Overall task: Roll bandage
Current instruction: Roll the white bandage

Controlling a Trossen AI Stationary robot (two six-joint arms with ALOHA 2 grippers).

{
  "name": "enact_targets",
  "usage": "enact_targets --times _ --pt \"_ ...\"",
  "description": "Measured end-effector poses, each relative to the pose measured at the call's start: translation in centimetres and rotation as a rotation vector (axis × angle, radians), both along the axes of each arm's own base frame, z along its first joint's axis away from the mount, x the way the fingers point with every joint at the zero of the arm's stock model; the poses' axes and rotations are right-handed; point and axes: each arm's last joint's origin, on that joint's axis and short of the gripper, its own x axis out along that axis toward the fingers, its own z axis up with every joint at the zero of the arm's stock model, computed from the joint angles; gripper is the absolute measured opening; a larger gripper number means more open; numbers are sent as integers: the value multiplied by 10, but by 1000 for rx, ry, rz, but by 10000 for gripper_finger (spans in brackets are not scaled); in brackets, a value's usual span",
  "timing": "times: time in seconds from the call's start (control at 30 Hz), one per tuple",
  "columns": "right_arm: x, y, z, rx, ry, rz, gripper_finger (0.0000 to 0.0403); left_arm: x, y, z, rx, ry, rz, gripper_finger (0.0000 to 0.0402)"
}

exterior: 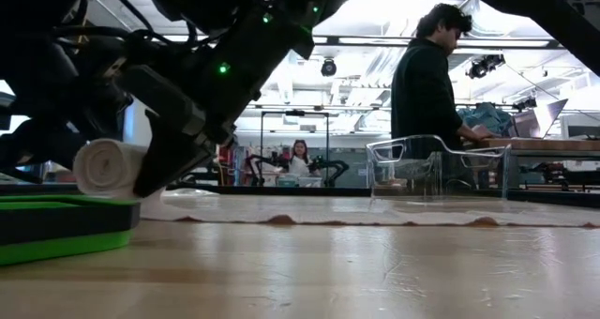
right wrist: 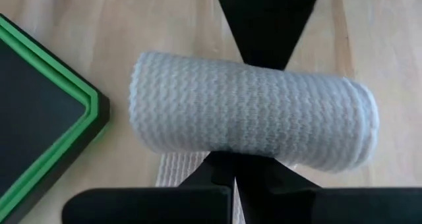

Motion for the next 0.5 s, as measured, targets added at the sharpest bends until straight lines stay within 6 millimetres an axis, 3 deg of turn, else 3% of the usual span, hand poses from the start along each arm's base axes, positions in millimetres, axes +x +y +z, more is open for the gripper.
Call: enact_targets --times 0.5 --pt "-9 2 6 -38 131 29 0 5 -1 4 55 -77 -2 120"
